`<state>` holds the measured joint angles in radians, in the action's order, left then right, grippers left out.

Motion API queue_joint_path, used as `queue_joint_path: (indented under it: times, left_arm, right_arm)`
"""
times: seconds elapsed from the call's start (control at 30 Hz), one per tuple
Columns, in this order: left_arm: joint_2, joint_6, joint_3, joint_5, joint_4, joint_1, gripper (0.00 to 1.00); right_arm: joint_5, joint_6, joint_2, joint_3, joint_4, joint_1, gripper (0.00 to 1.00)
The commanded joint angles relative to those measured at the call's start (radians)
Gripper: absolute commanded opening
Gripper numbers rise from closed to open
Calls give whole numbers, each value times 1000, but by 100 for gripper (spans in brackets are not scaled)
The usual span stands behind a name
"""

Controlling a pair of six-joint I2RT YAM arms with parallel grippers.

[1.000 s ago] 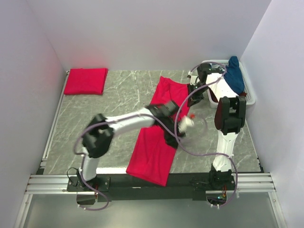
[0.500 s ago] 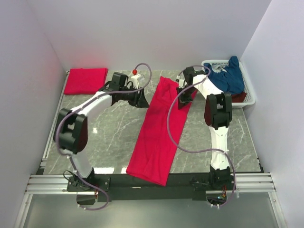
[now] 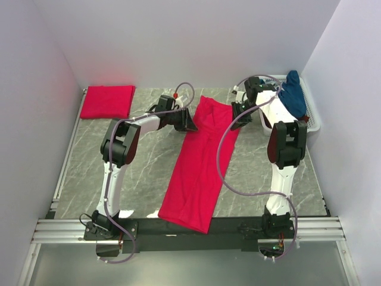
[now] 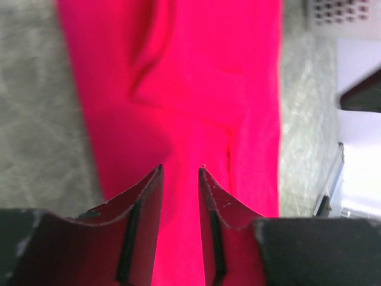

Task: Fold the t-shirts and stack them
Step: Fold the tshirt

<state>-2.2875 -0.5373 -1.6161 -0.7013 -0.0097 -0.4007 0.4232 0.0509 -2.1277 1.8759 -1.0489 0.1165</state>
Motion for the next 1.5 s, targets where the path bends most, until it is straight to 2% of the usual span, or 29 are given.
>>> queue_joint_path:
  times: [0.0, 0.33, 0.57, 0.73, 0.87, 0.97, 1.1, 1.27, 1.47]
  left_arm:
    - [-15, -59, -42, 77, 19, 2, 35]
    - [77, -112, 140, 269, -50, 114, 26]
    - [235, -150, 341, 371, -7, 223, 23]
    - [276, -201, 409, 307, 2, 313, 24]
    - [413, -158, 508, 187, 205, 313, 30]
    - [407, -118, 460, 68, 199, 301, 33]
    - [356, -139, 412, -7, 237, 228, 35]
    - [223, -182, 289, -7, 241, 110, 34]
    - [48, -282, 147, 36, 241, 63, 30]
  right_arm:
    - [15, 15, 51, -17, -16, -15, 9]
    - [37, -5, -1, 41, -25, -20, 8]
    - [63, 7, -35, 83, -34, -20, 8]
    - [104, 24, -54, 103, -28, -15, 8]
    - [147, 4, -75, 121, 22, 5, 8]
    - [183, -32, -104, 134, 87, 21, 9]
    - [236, -109, -181, 209, 112, 37, 10]
    - [249, -146, -198, 183, 148, 35, 10]
    - [201, -169, -156, 123, 170, 32, 13]
